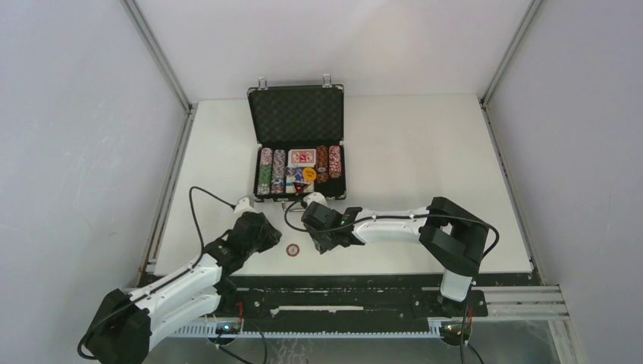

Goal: Pack up texas hold em set

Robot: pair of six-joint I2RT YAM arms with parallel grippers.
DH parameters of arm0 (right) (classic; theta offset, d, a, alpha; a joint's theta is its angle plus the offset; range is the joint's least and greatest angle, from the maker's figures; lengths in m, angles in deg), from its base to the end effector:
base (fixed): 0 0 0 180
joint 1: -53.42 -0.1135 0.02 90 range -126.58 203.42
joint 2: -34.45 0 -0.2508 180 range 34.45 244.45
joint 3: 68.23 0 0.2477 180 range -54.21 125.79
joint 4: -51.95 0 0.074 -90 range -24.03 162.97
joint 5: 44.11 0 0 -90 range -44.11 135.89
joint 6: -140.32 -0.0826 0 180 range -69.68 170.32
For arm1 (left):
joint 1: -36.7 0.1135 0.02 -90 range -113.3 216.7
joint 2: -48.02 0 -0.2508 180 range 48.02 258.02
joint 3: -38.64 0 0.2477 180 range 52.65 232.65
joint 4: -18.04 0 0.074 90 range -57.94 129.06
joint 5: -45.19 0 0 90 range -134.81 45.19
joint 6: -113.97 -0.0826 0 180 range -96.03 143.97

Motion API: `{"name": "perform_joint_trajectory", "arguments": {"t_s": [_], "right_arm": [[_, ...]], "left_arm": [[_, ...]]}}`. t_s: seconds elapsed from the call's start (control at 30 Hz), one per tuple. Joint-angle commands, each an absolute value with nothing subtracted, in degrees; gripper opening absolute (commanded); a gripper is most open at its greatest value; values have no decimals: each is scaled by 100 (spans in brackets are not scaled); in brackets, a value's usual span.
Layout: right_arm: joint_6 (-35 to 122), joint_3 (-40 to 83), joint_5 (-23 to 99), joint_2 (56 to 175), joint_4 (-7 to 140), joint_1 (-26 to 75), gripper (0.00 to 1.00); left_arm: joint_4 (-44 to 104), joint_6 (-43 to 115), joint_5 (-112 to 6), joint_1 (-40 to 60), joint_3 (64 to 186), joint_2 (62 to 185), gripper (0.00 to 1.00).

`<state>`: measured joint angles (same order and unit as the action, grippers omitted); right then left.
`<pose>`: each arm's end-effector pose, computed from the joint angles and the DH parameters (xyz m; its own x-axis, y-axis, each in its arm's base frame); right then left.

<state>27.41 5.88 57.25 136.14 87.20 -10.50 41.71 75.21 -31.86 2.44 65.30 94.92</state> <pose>0.1734 0.3172 0.1065 -0.6877 -0.5368 -0.4888 -0.6224 0.7825 0.0163 0.1694 -0.0930 0.1038 -0.6826 -0.4545 -0.5722 -0.1870 0.8656 -0.4645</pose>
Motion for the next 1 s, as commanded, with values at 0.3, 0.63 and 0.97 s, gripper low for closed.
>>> {"name": "perform_joint_trajectory", "arguments": {"t_s": [0.3,0.63,0.97], "right_arm": [[2881,853,5779,13422,8530,-996,43],[2772,1090,5776,13918,8544,-959,35],[2510,662,5908,13702,8622,-1288,20]], "left_arm": [[4146,7571,-3115,198,6367,9042,70],[4300,7530,-3061,194,6305,8757,73],[4331,7556,-3040,198,6149,8495,73]]}}
